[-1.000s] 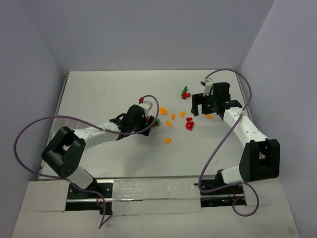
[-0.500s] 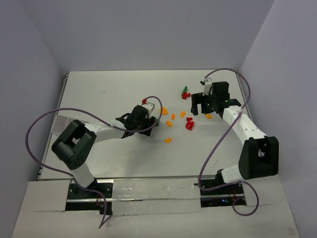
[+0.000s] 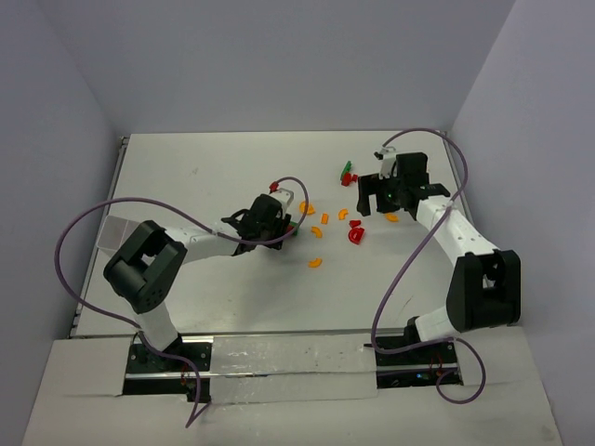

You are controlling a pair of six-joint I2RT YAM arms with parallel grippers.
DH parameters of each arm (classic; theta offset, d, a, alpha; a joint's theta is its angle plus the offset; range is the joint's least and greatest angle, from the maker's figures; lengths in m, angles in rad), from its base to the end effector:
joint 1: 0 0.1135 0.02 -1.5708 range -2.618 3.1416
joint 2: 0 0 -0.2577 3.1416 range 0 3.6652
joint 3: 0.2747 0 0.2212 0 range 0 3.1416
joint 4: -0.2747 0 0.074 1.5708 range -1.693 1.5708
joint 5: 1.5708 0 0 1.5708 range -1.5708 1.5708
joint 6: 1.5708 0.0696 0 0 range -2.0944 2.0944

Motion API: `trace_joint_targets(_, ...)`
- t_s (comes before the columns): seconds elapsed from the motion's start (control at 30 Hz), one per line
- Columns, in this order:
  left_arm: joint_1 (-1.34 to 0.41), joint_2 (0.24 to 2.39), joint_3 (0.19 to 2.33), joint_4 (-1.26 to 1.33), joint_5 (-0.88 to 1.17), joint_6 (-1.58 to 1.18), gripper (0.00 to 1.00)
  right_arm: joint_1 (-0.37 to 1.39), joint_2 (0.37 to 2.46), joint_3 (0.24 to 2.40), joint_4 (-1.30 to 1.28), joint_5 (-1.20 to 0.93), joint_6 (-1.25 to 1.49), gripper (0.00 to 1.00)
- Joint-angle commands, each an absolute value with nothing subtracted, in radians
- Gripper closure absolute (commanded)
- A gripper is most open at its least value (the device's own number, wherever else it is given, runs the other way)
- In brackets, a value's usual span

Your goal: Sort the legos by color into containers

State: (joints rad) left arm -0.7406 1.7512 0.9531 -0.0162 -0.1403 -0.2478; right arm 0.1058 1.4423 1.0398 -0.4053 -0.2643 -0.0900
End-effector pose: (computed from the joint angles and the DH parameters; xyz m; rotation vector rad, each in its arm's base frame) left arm 0.2693 -0.2330 0.1525 0.5194 2.3392 -0.3033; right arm 0.3003 0.0502 0.2388 -0.3563 2.3390 0.3215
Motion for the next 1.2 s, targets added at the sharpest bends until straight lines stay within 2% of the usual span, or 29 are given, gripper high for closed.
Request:
trace_joint_targets(0.0,-0.749,1.721,0.964,0.035,-0.147,-0.233,0.52,0.12,1.459,1.097,-0.393,-0.296,-0.072,0.0)
trace_joint_targets(0.07,-0.749,1.704,0.952,0.036,-0.136,-0.222,0.57,0.124,1.464,1.1,-0.398,-0.316,-0.069,0.0)
trace_joint_targets(0.17,-0.749,1.673,0.938,0.031,-0.109,-0.198,0.72,0.13,1.465,1.107,-0.4,-0.36,-0.063,0.0)
trace_joint_targets(0.2,-0.749,1.652,0.929,0.021,-0.09,-0.183,0.85,0.135,1.466,1.11,-0.397,-0.389,-0.056,0.0)
trace_joint_targets(0.23,-0.749,1.639,0.924,0.02,-0.076,-0.172,0.85,0.138,1.466,1.112,-0.397,-0.406,-0.055,0.0)
trace_joint_targets(0.27,-0.749,1.628,0.921,0.007,-0.062,-0.163,0.99,0.14,1.468,1.114,-0.393,-0.424,-0.047,0.0)
trace_joint_targets(0.43,-0.749,1.516,0.884,-0.03,-0.009,-0.1,1.0,0.175,1.488,1.129,-0.39,-0.541,-0.006,0.0)
trace_joint_targets(0.63,-0.749,1.422,0.884,-0.127,0.15,0.032,1.0,0.266,1.51,1.149,-0.379,-0.636,0.04,0.0)
trace_joint_targets(0.77,-0.749,1.369,0.894,-0.168,0.197,0.019,1.0,0.346,1.539,1.182,-0.416,-0.675,0.021,0.05)
trace_joint_targets(1.0,-0.749,1.392,0.966,-0.268,0.185,-0.049,1.0,0.43,1.562,1.204,-0.449,-0.69,0.012,0.21)
trace_joint_targets(1.17,-0.749,1.392,0.973,-0.271,0.19,-0.067,1.0,0.472,1.582,1.209,-0.479,-0.72,-0.025,0.2)
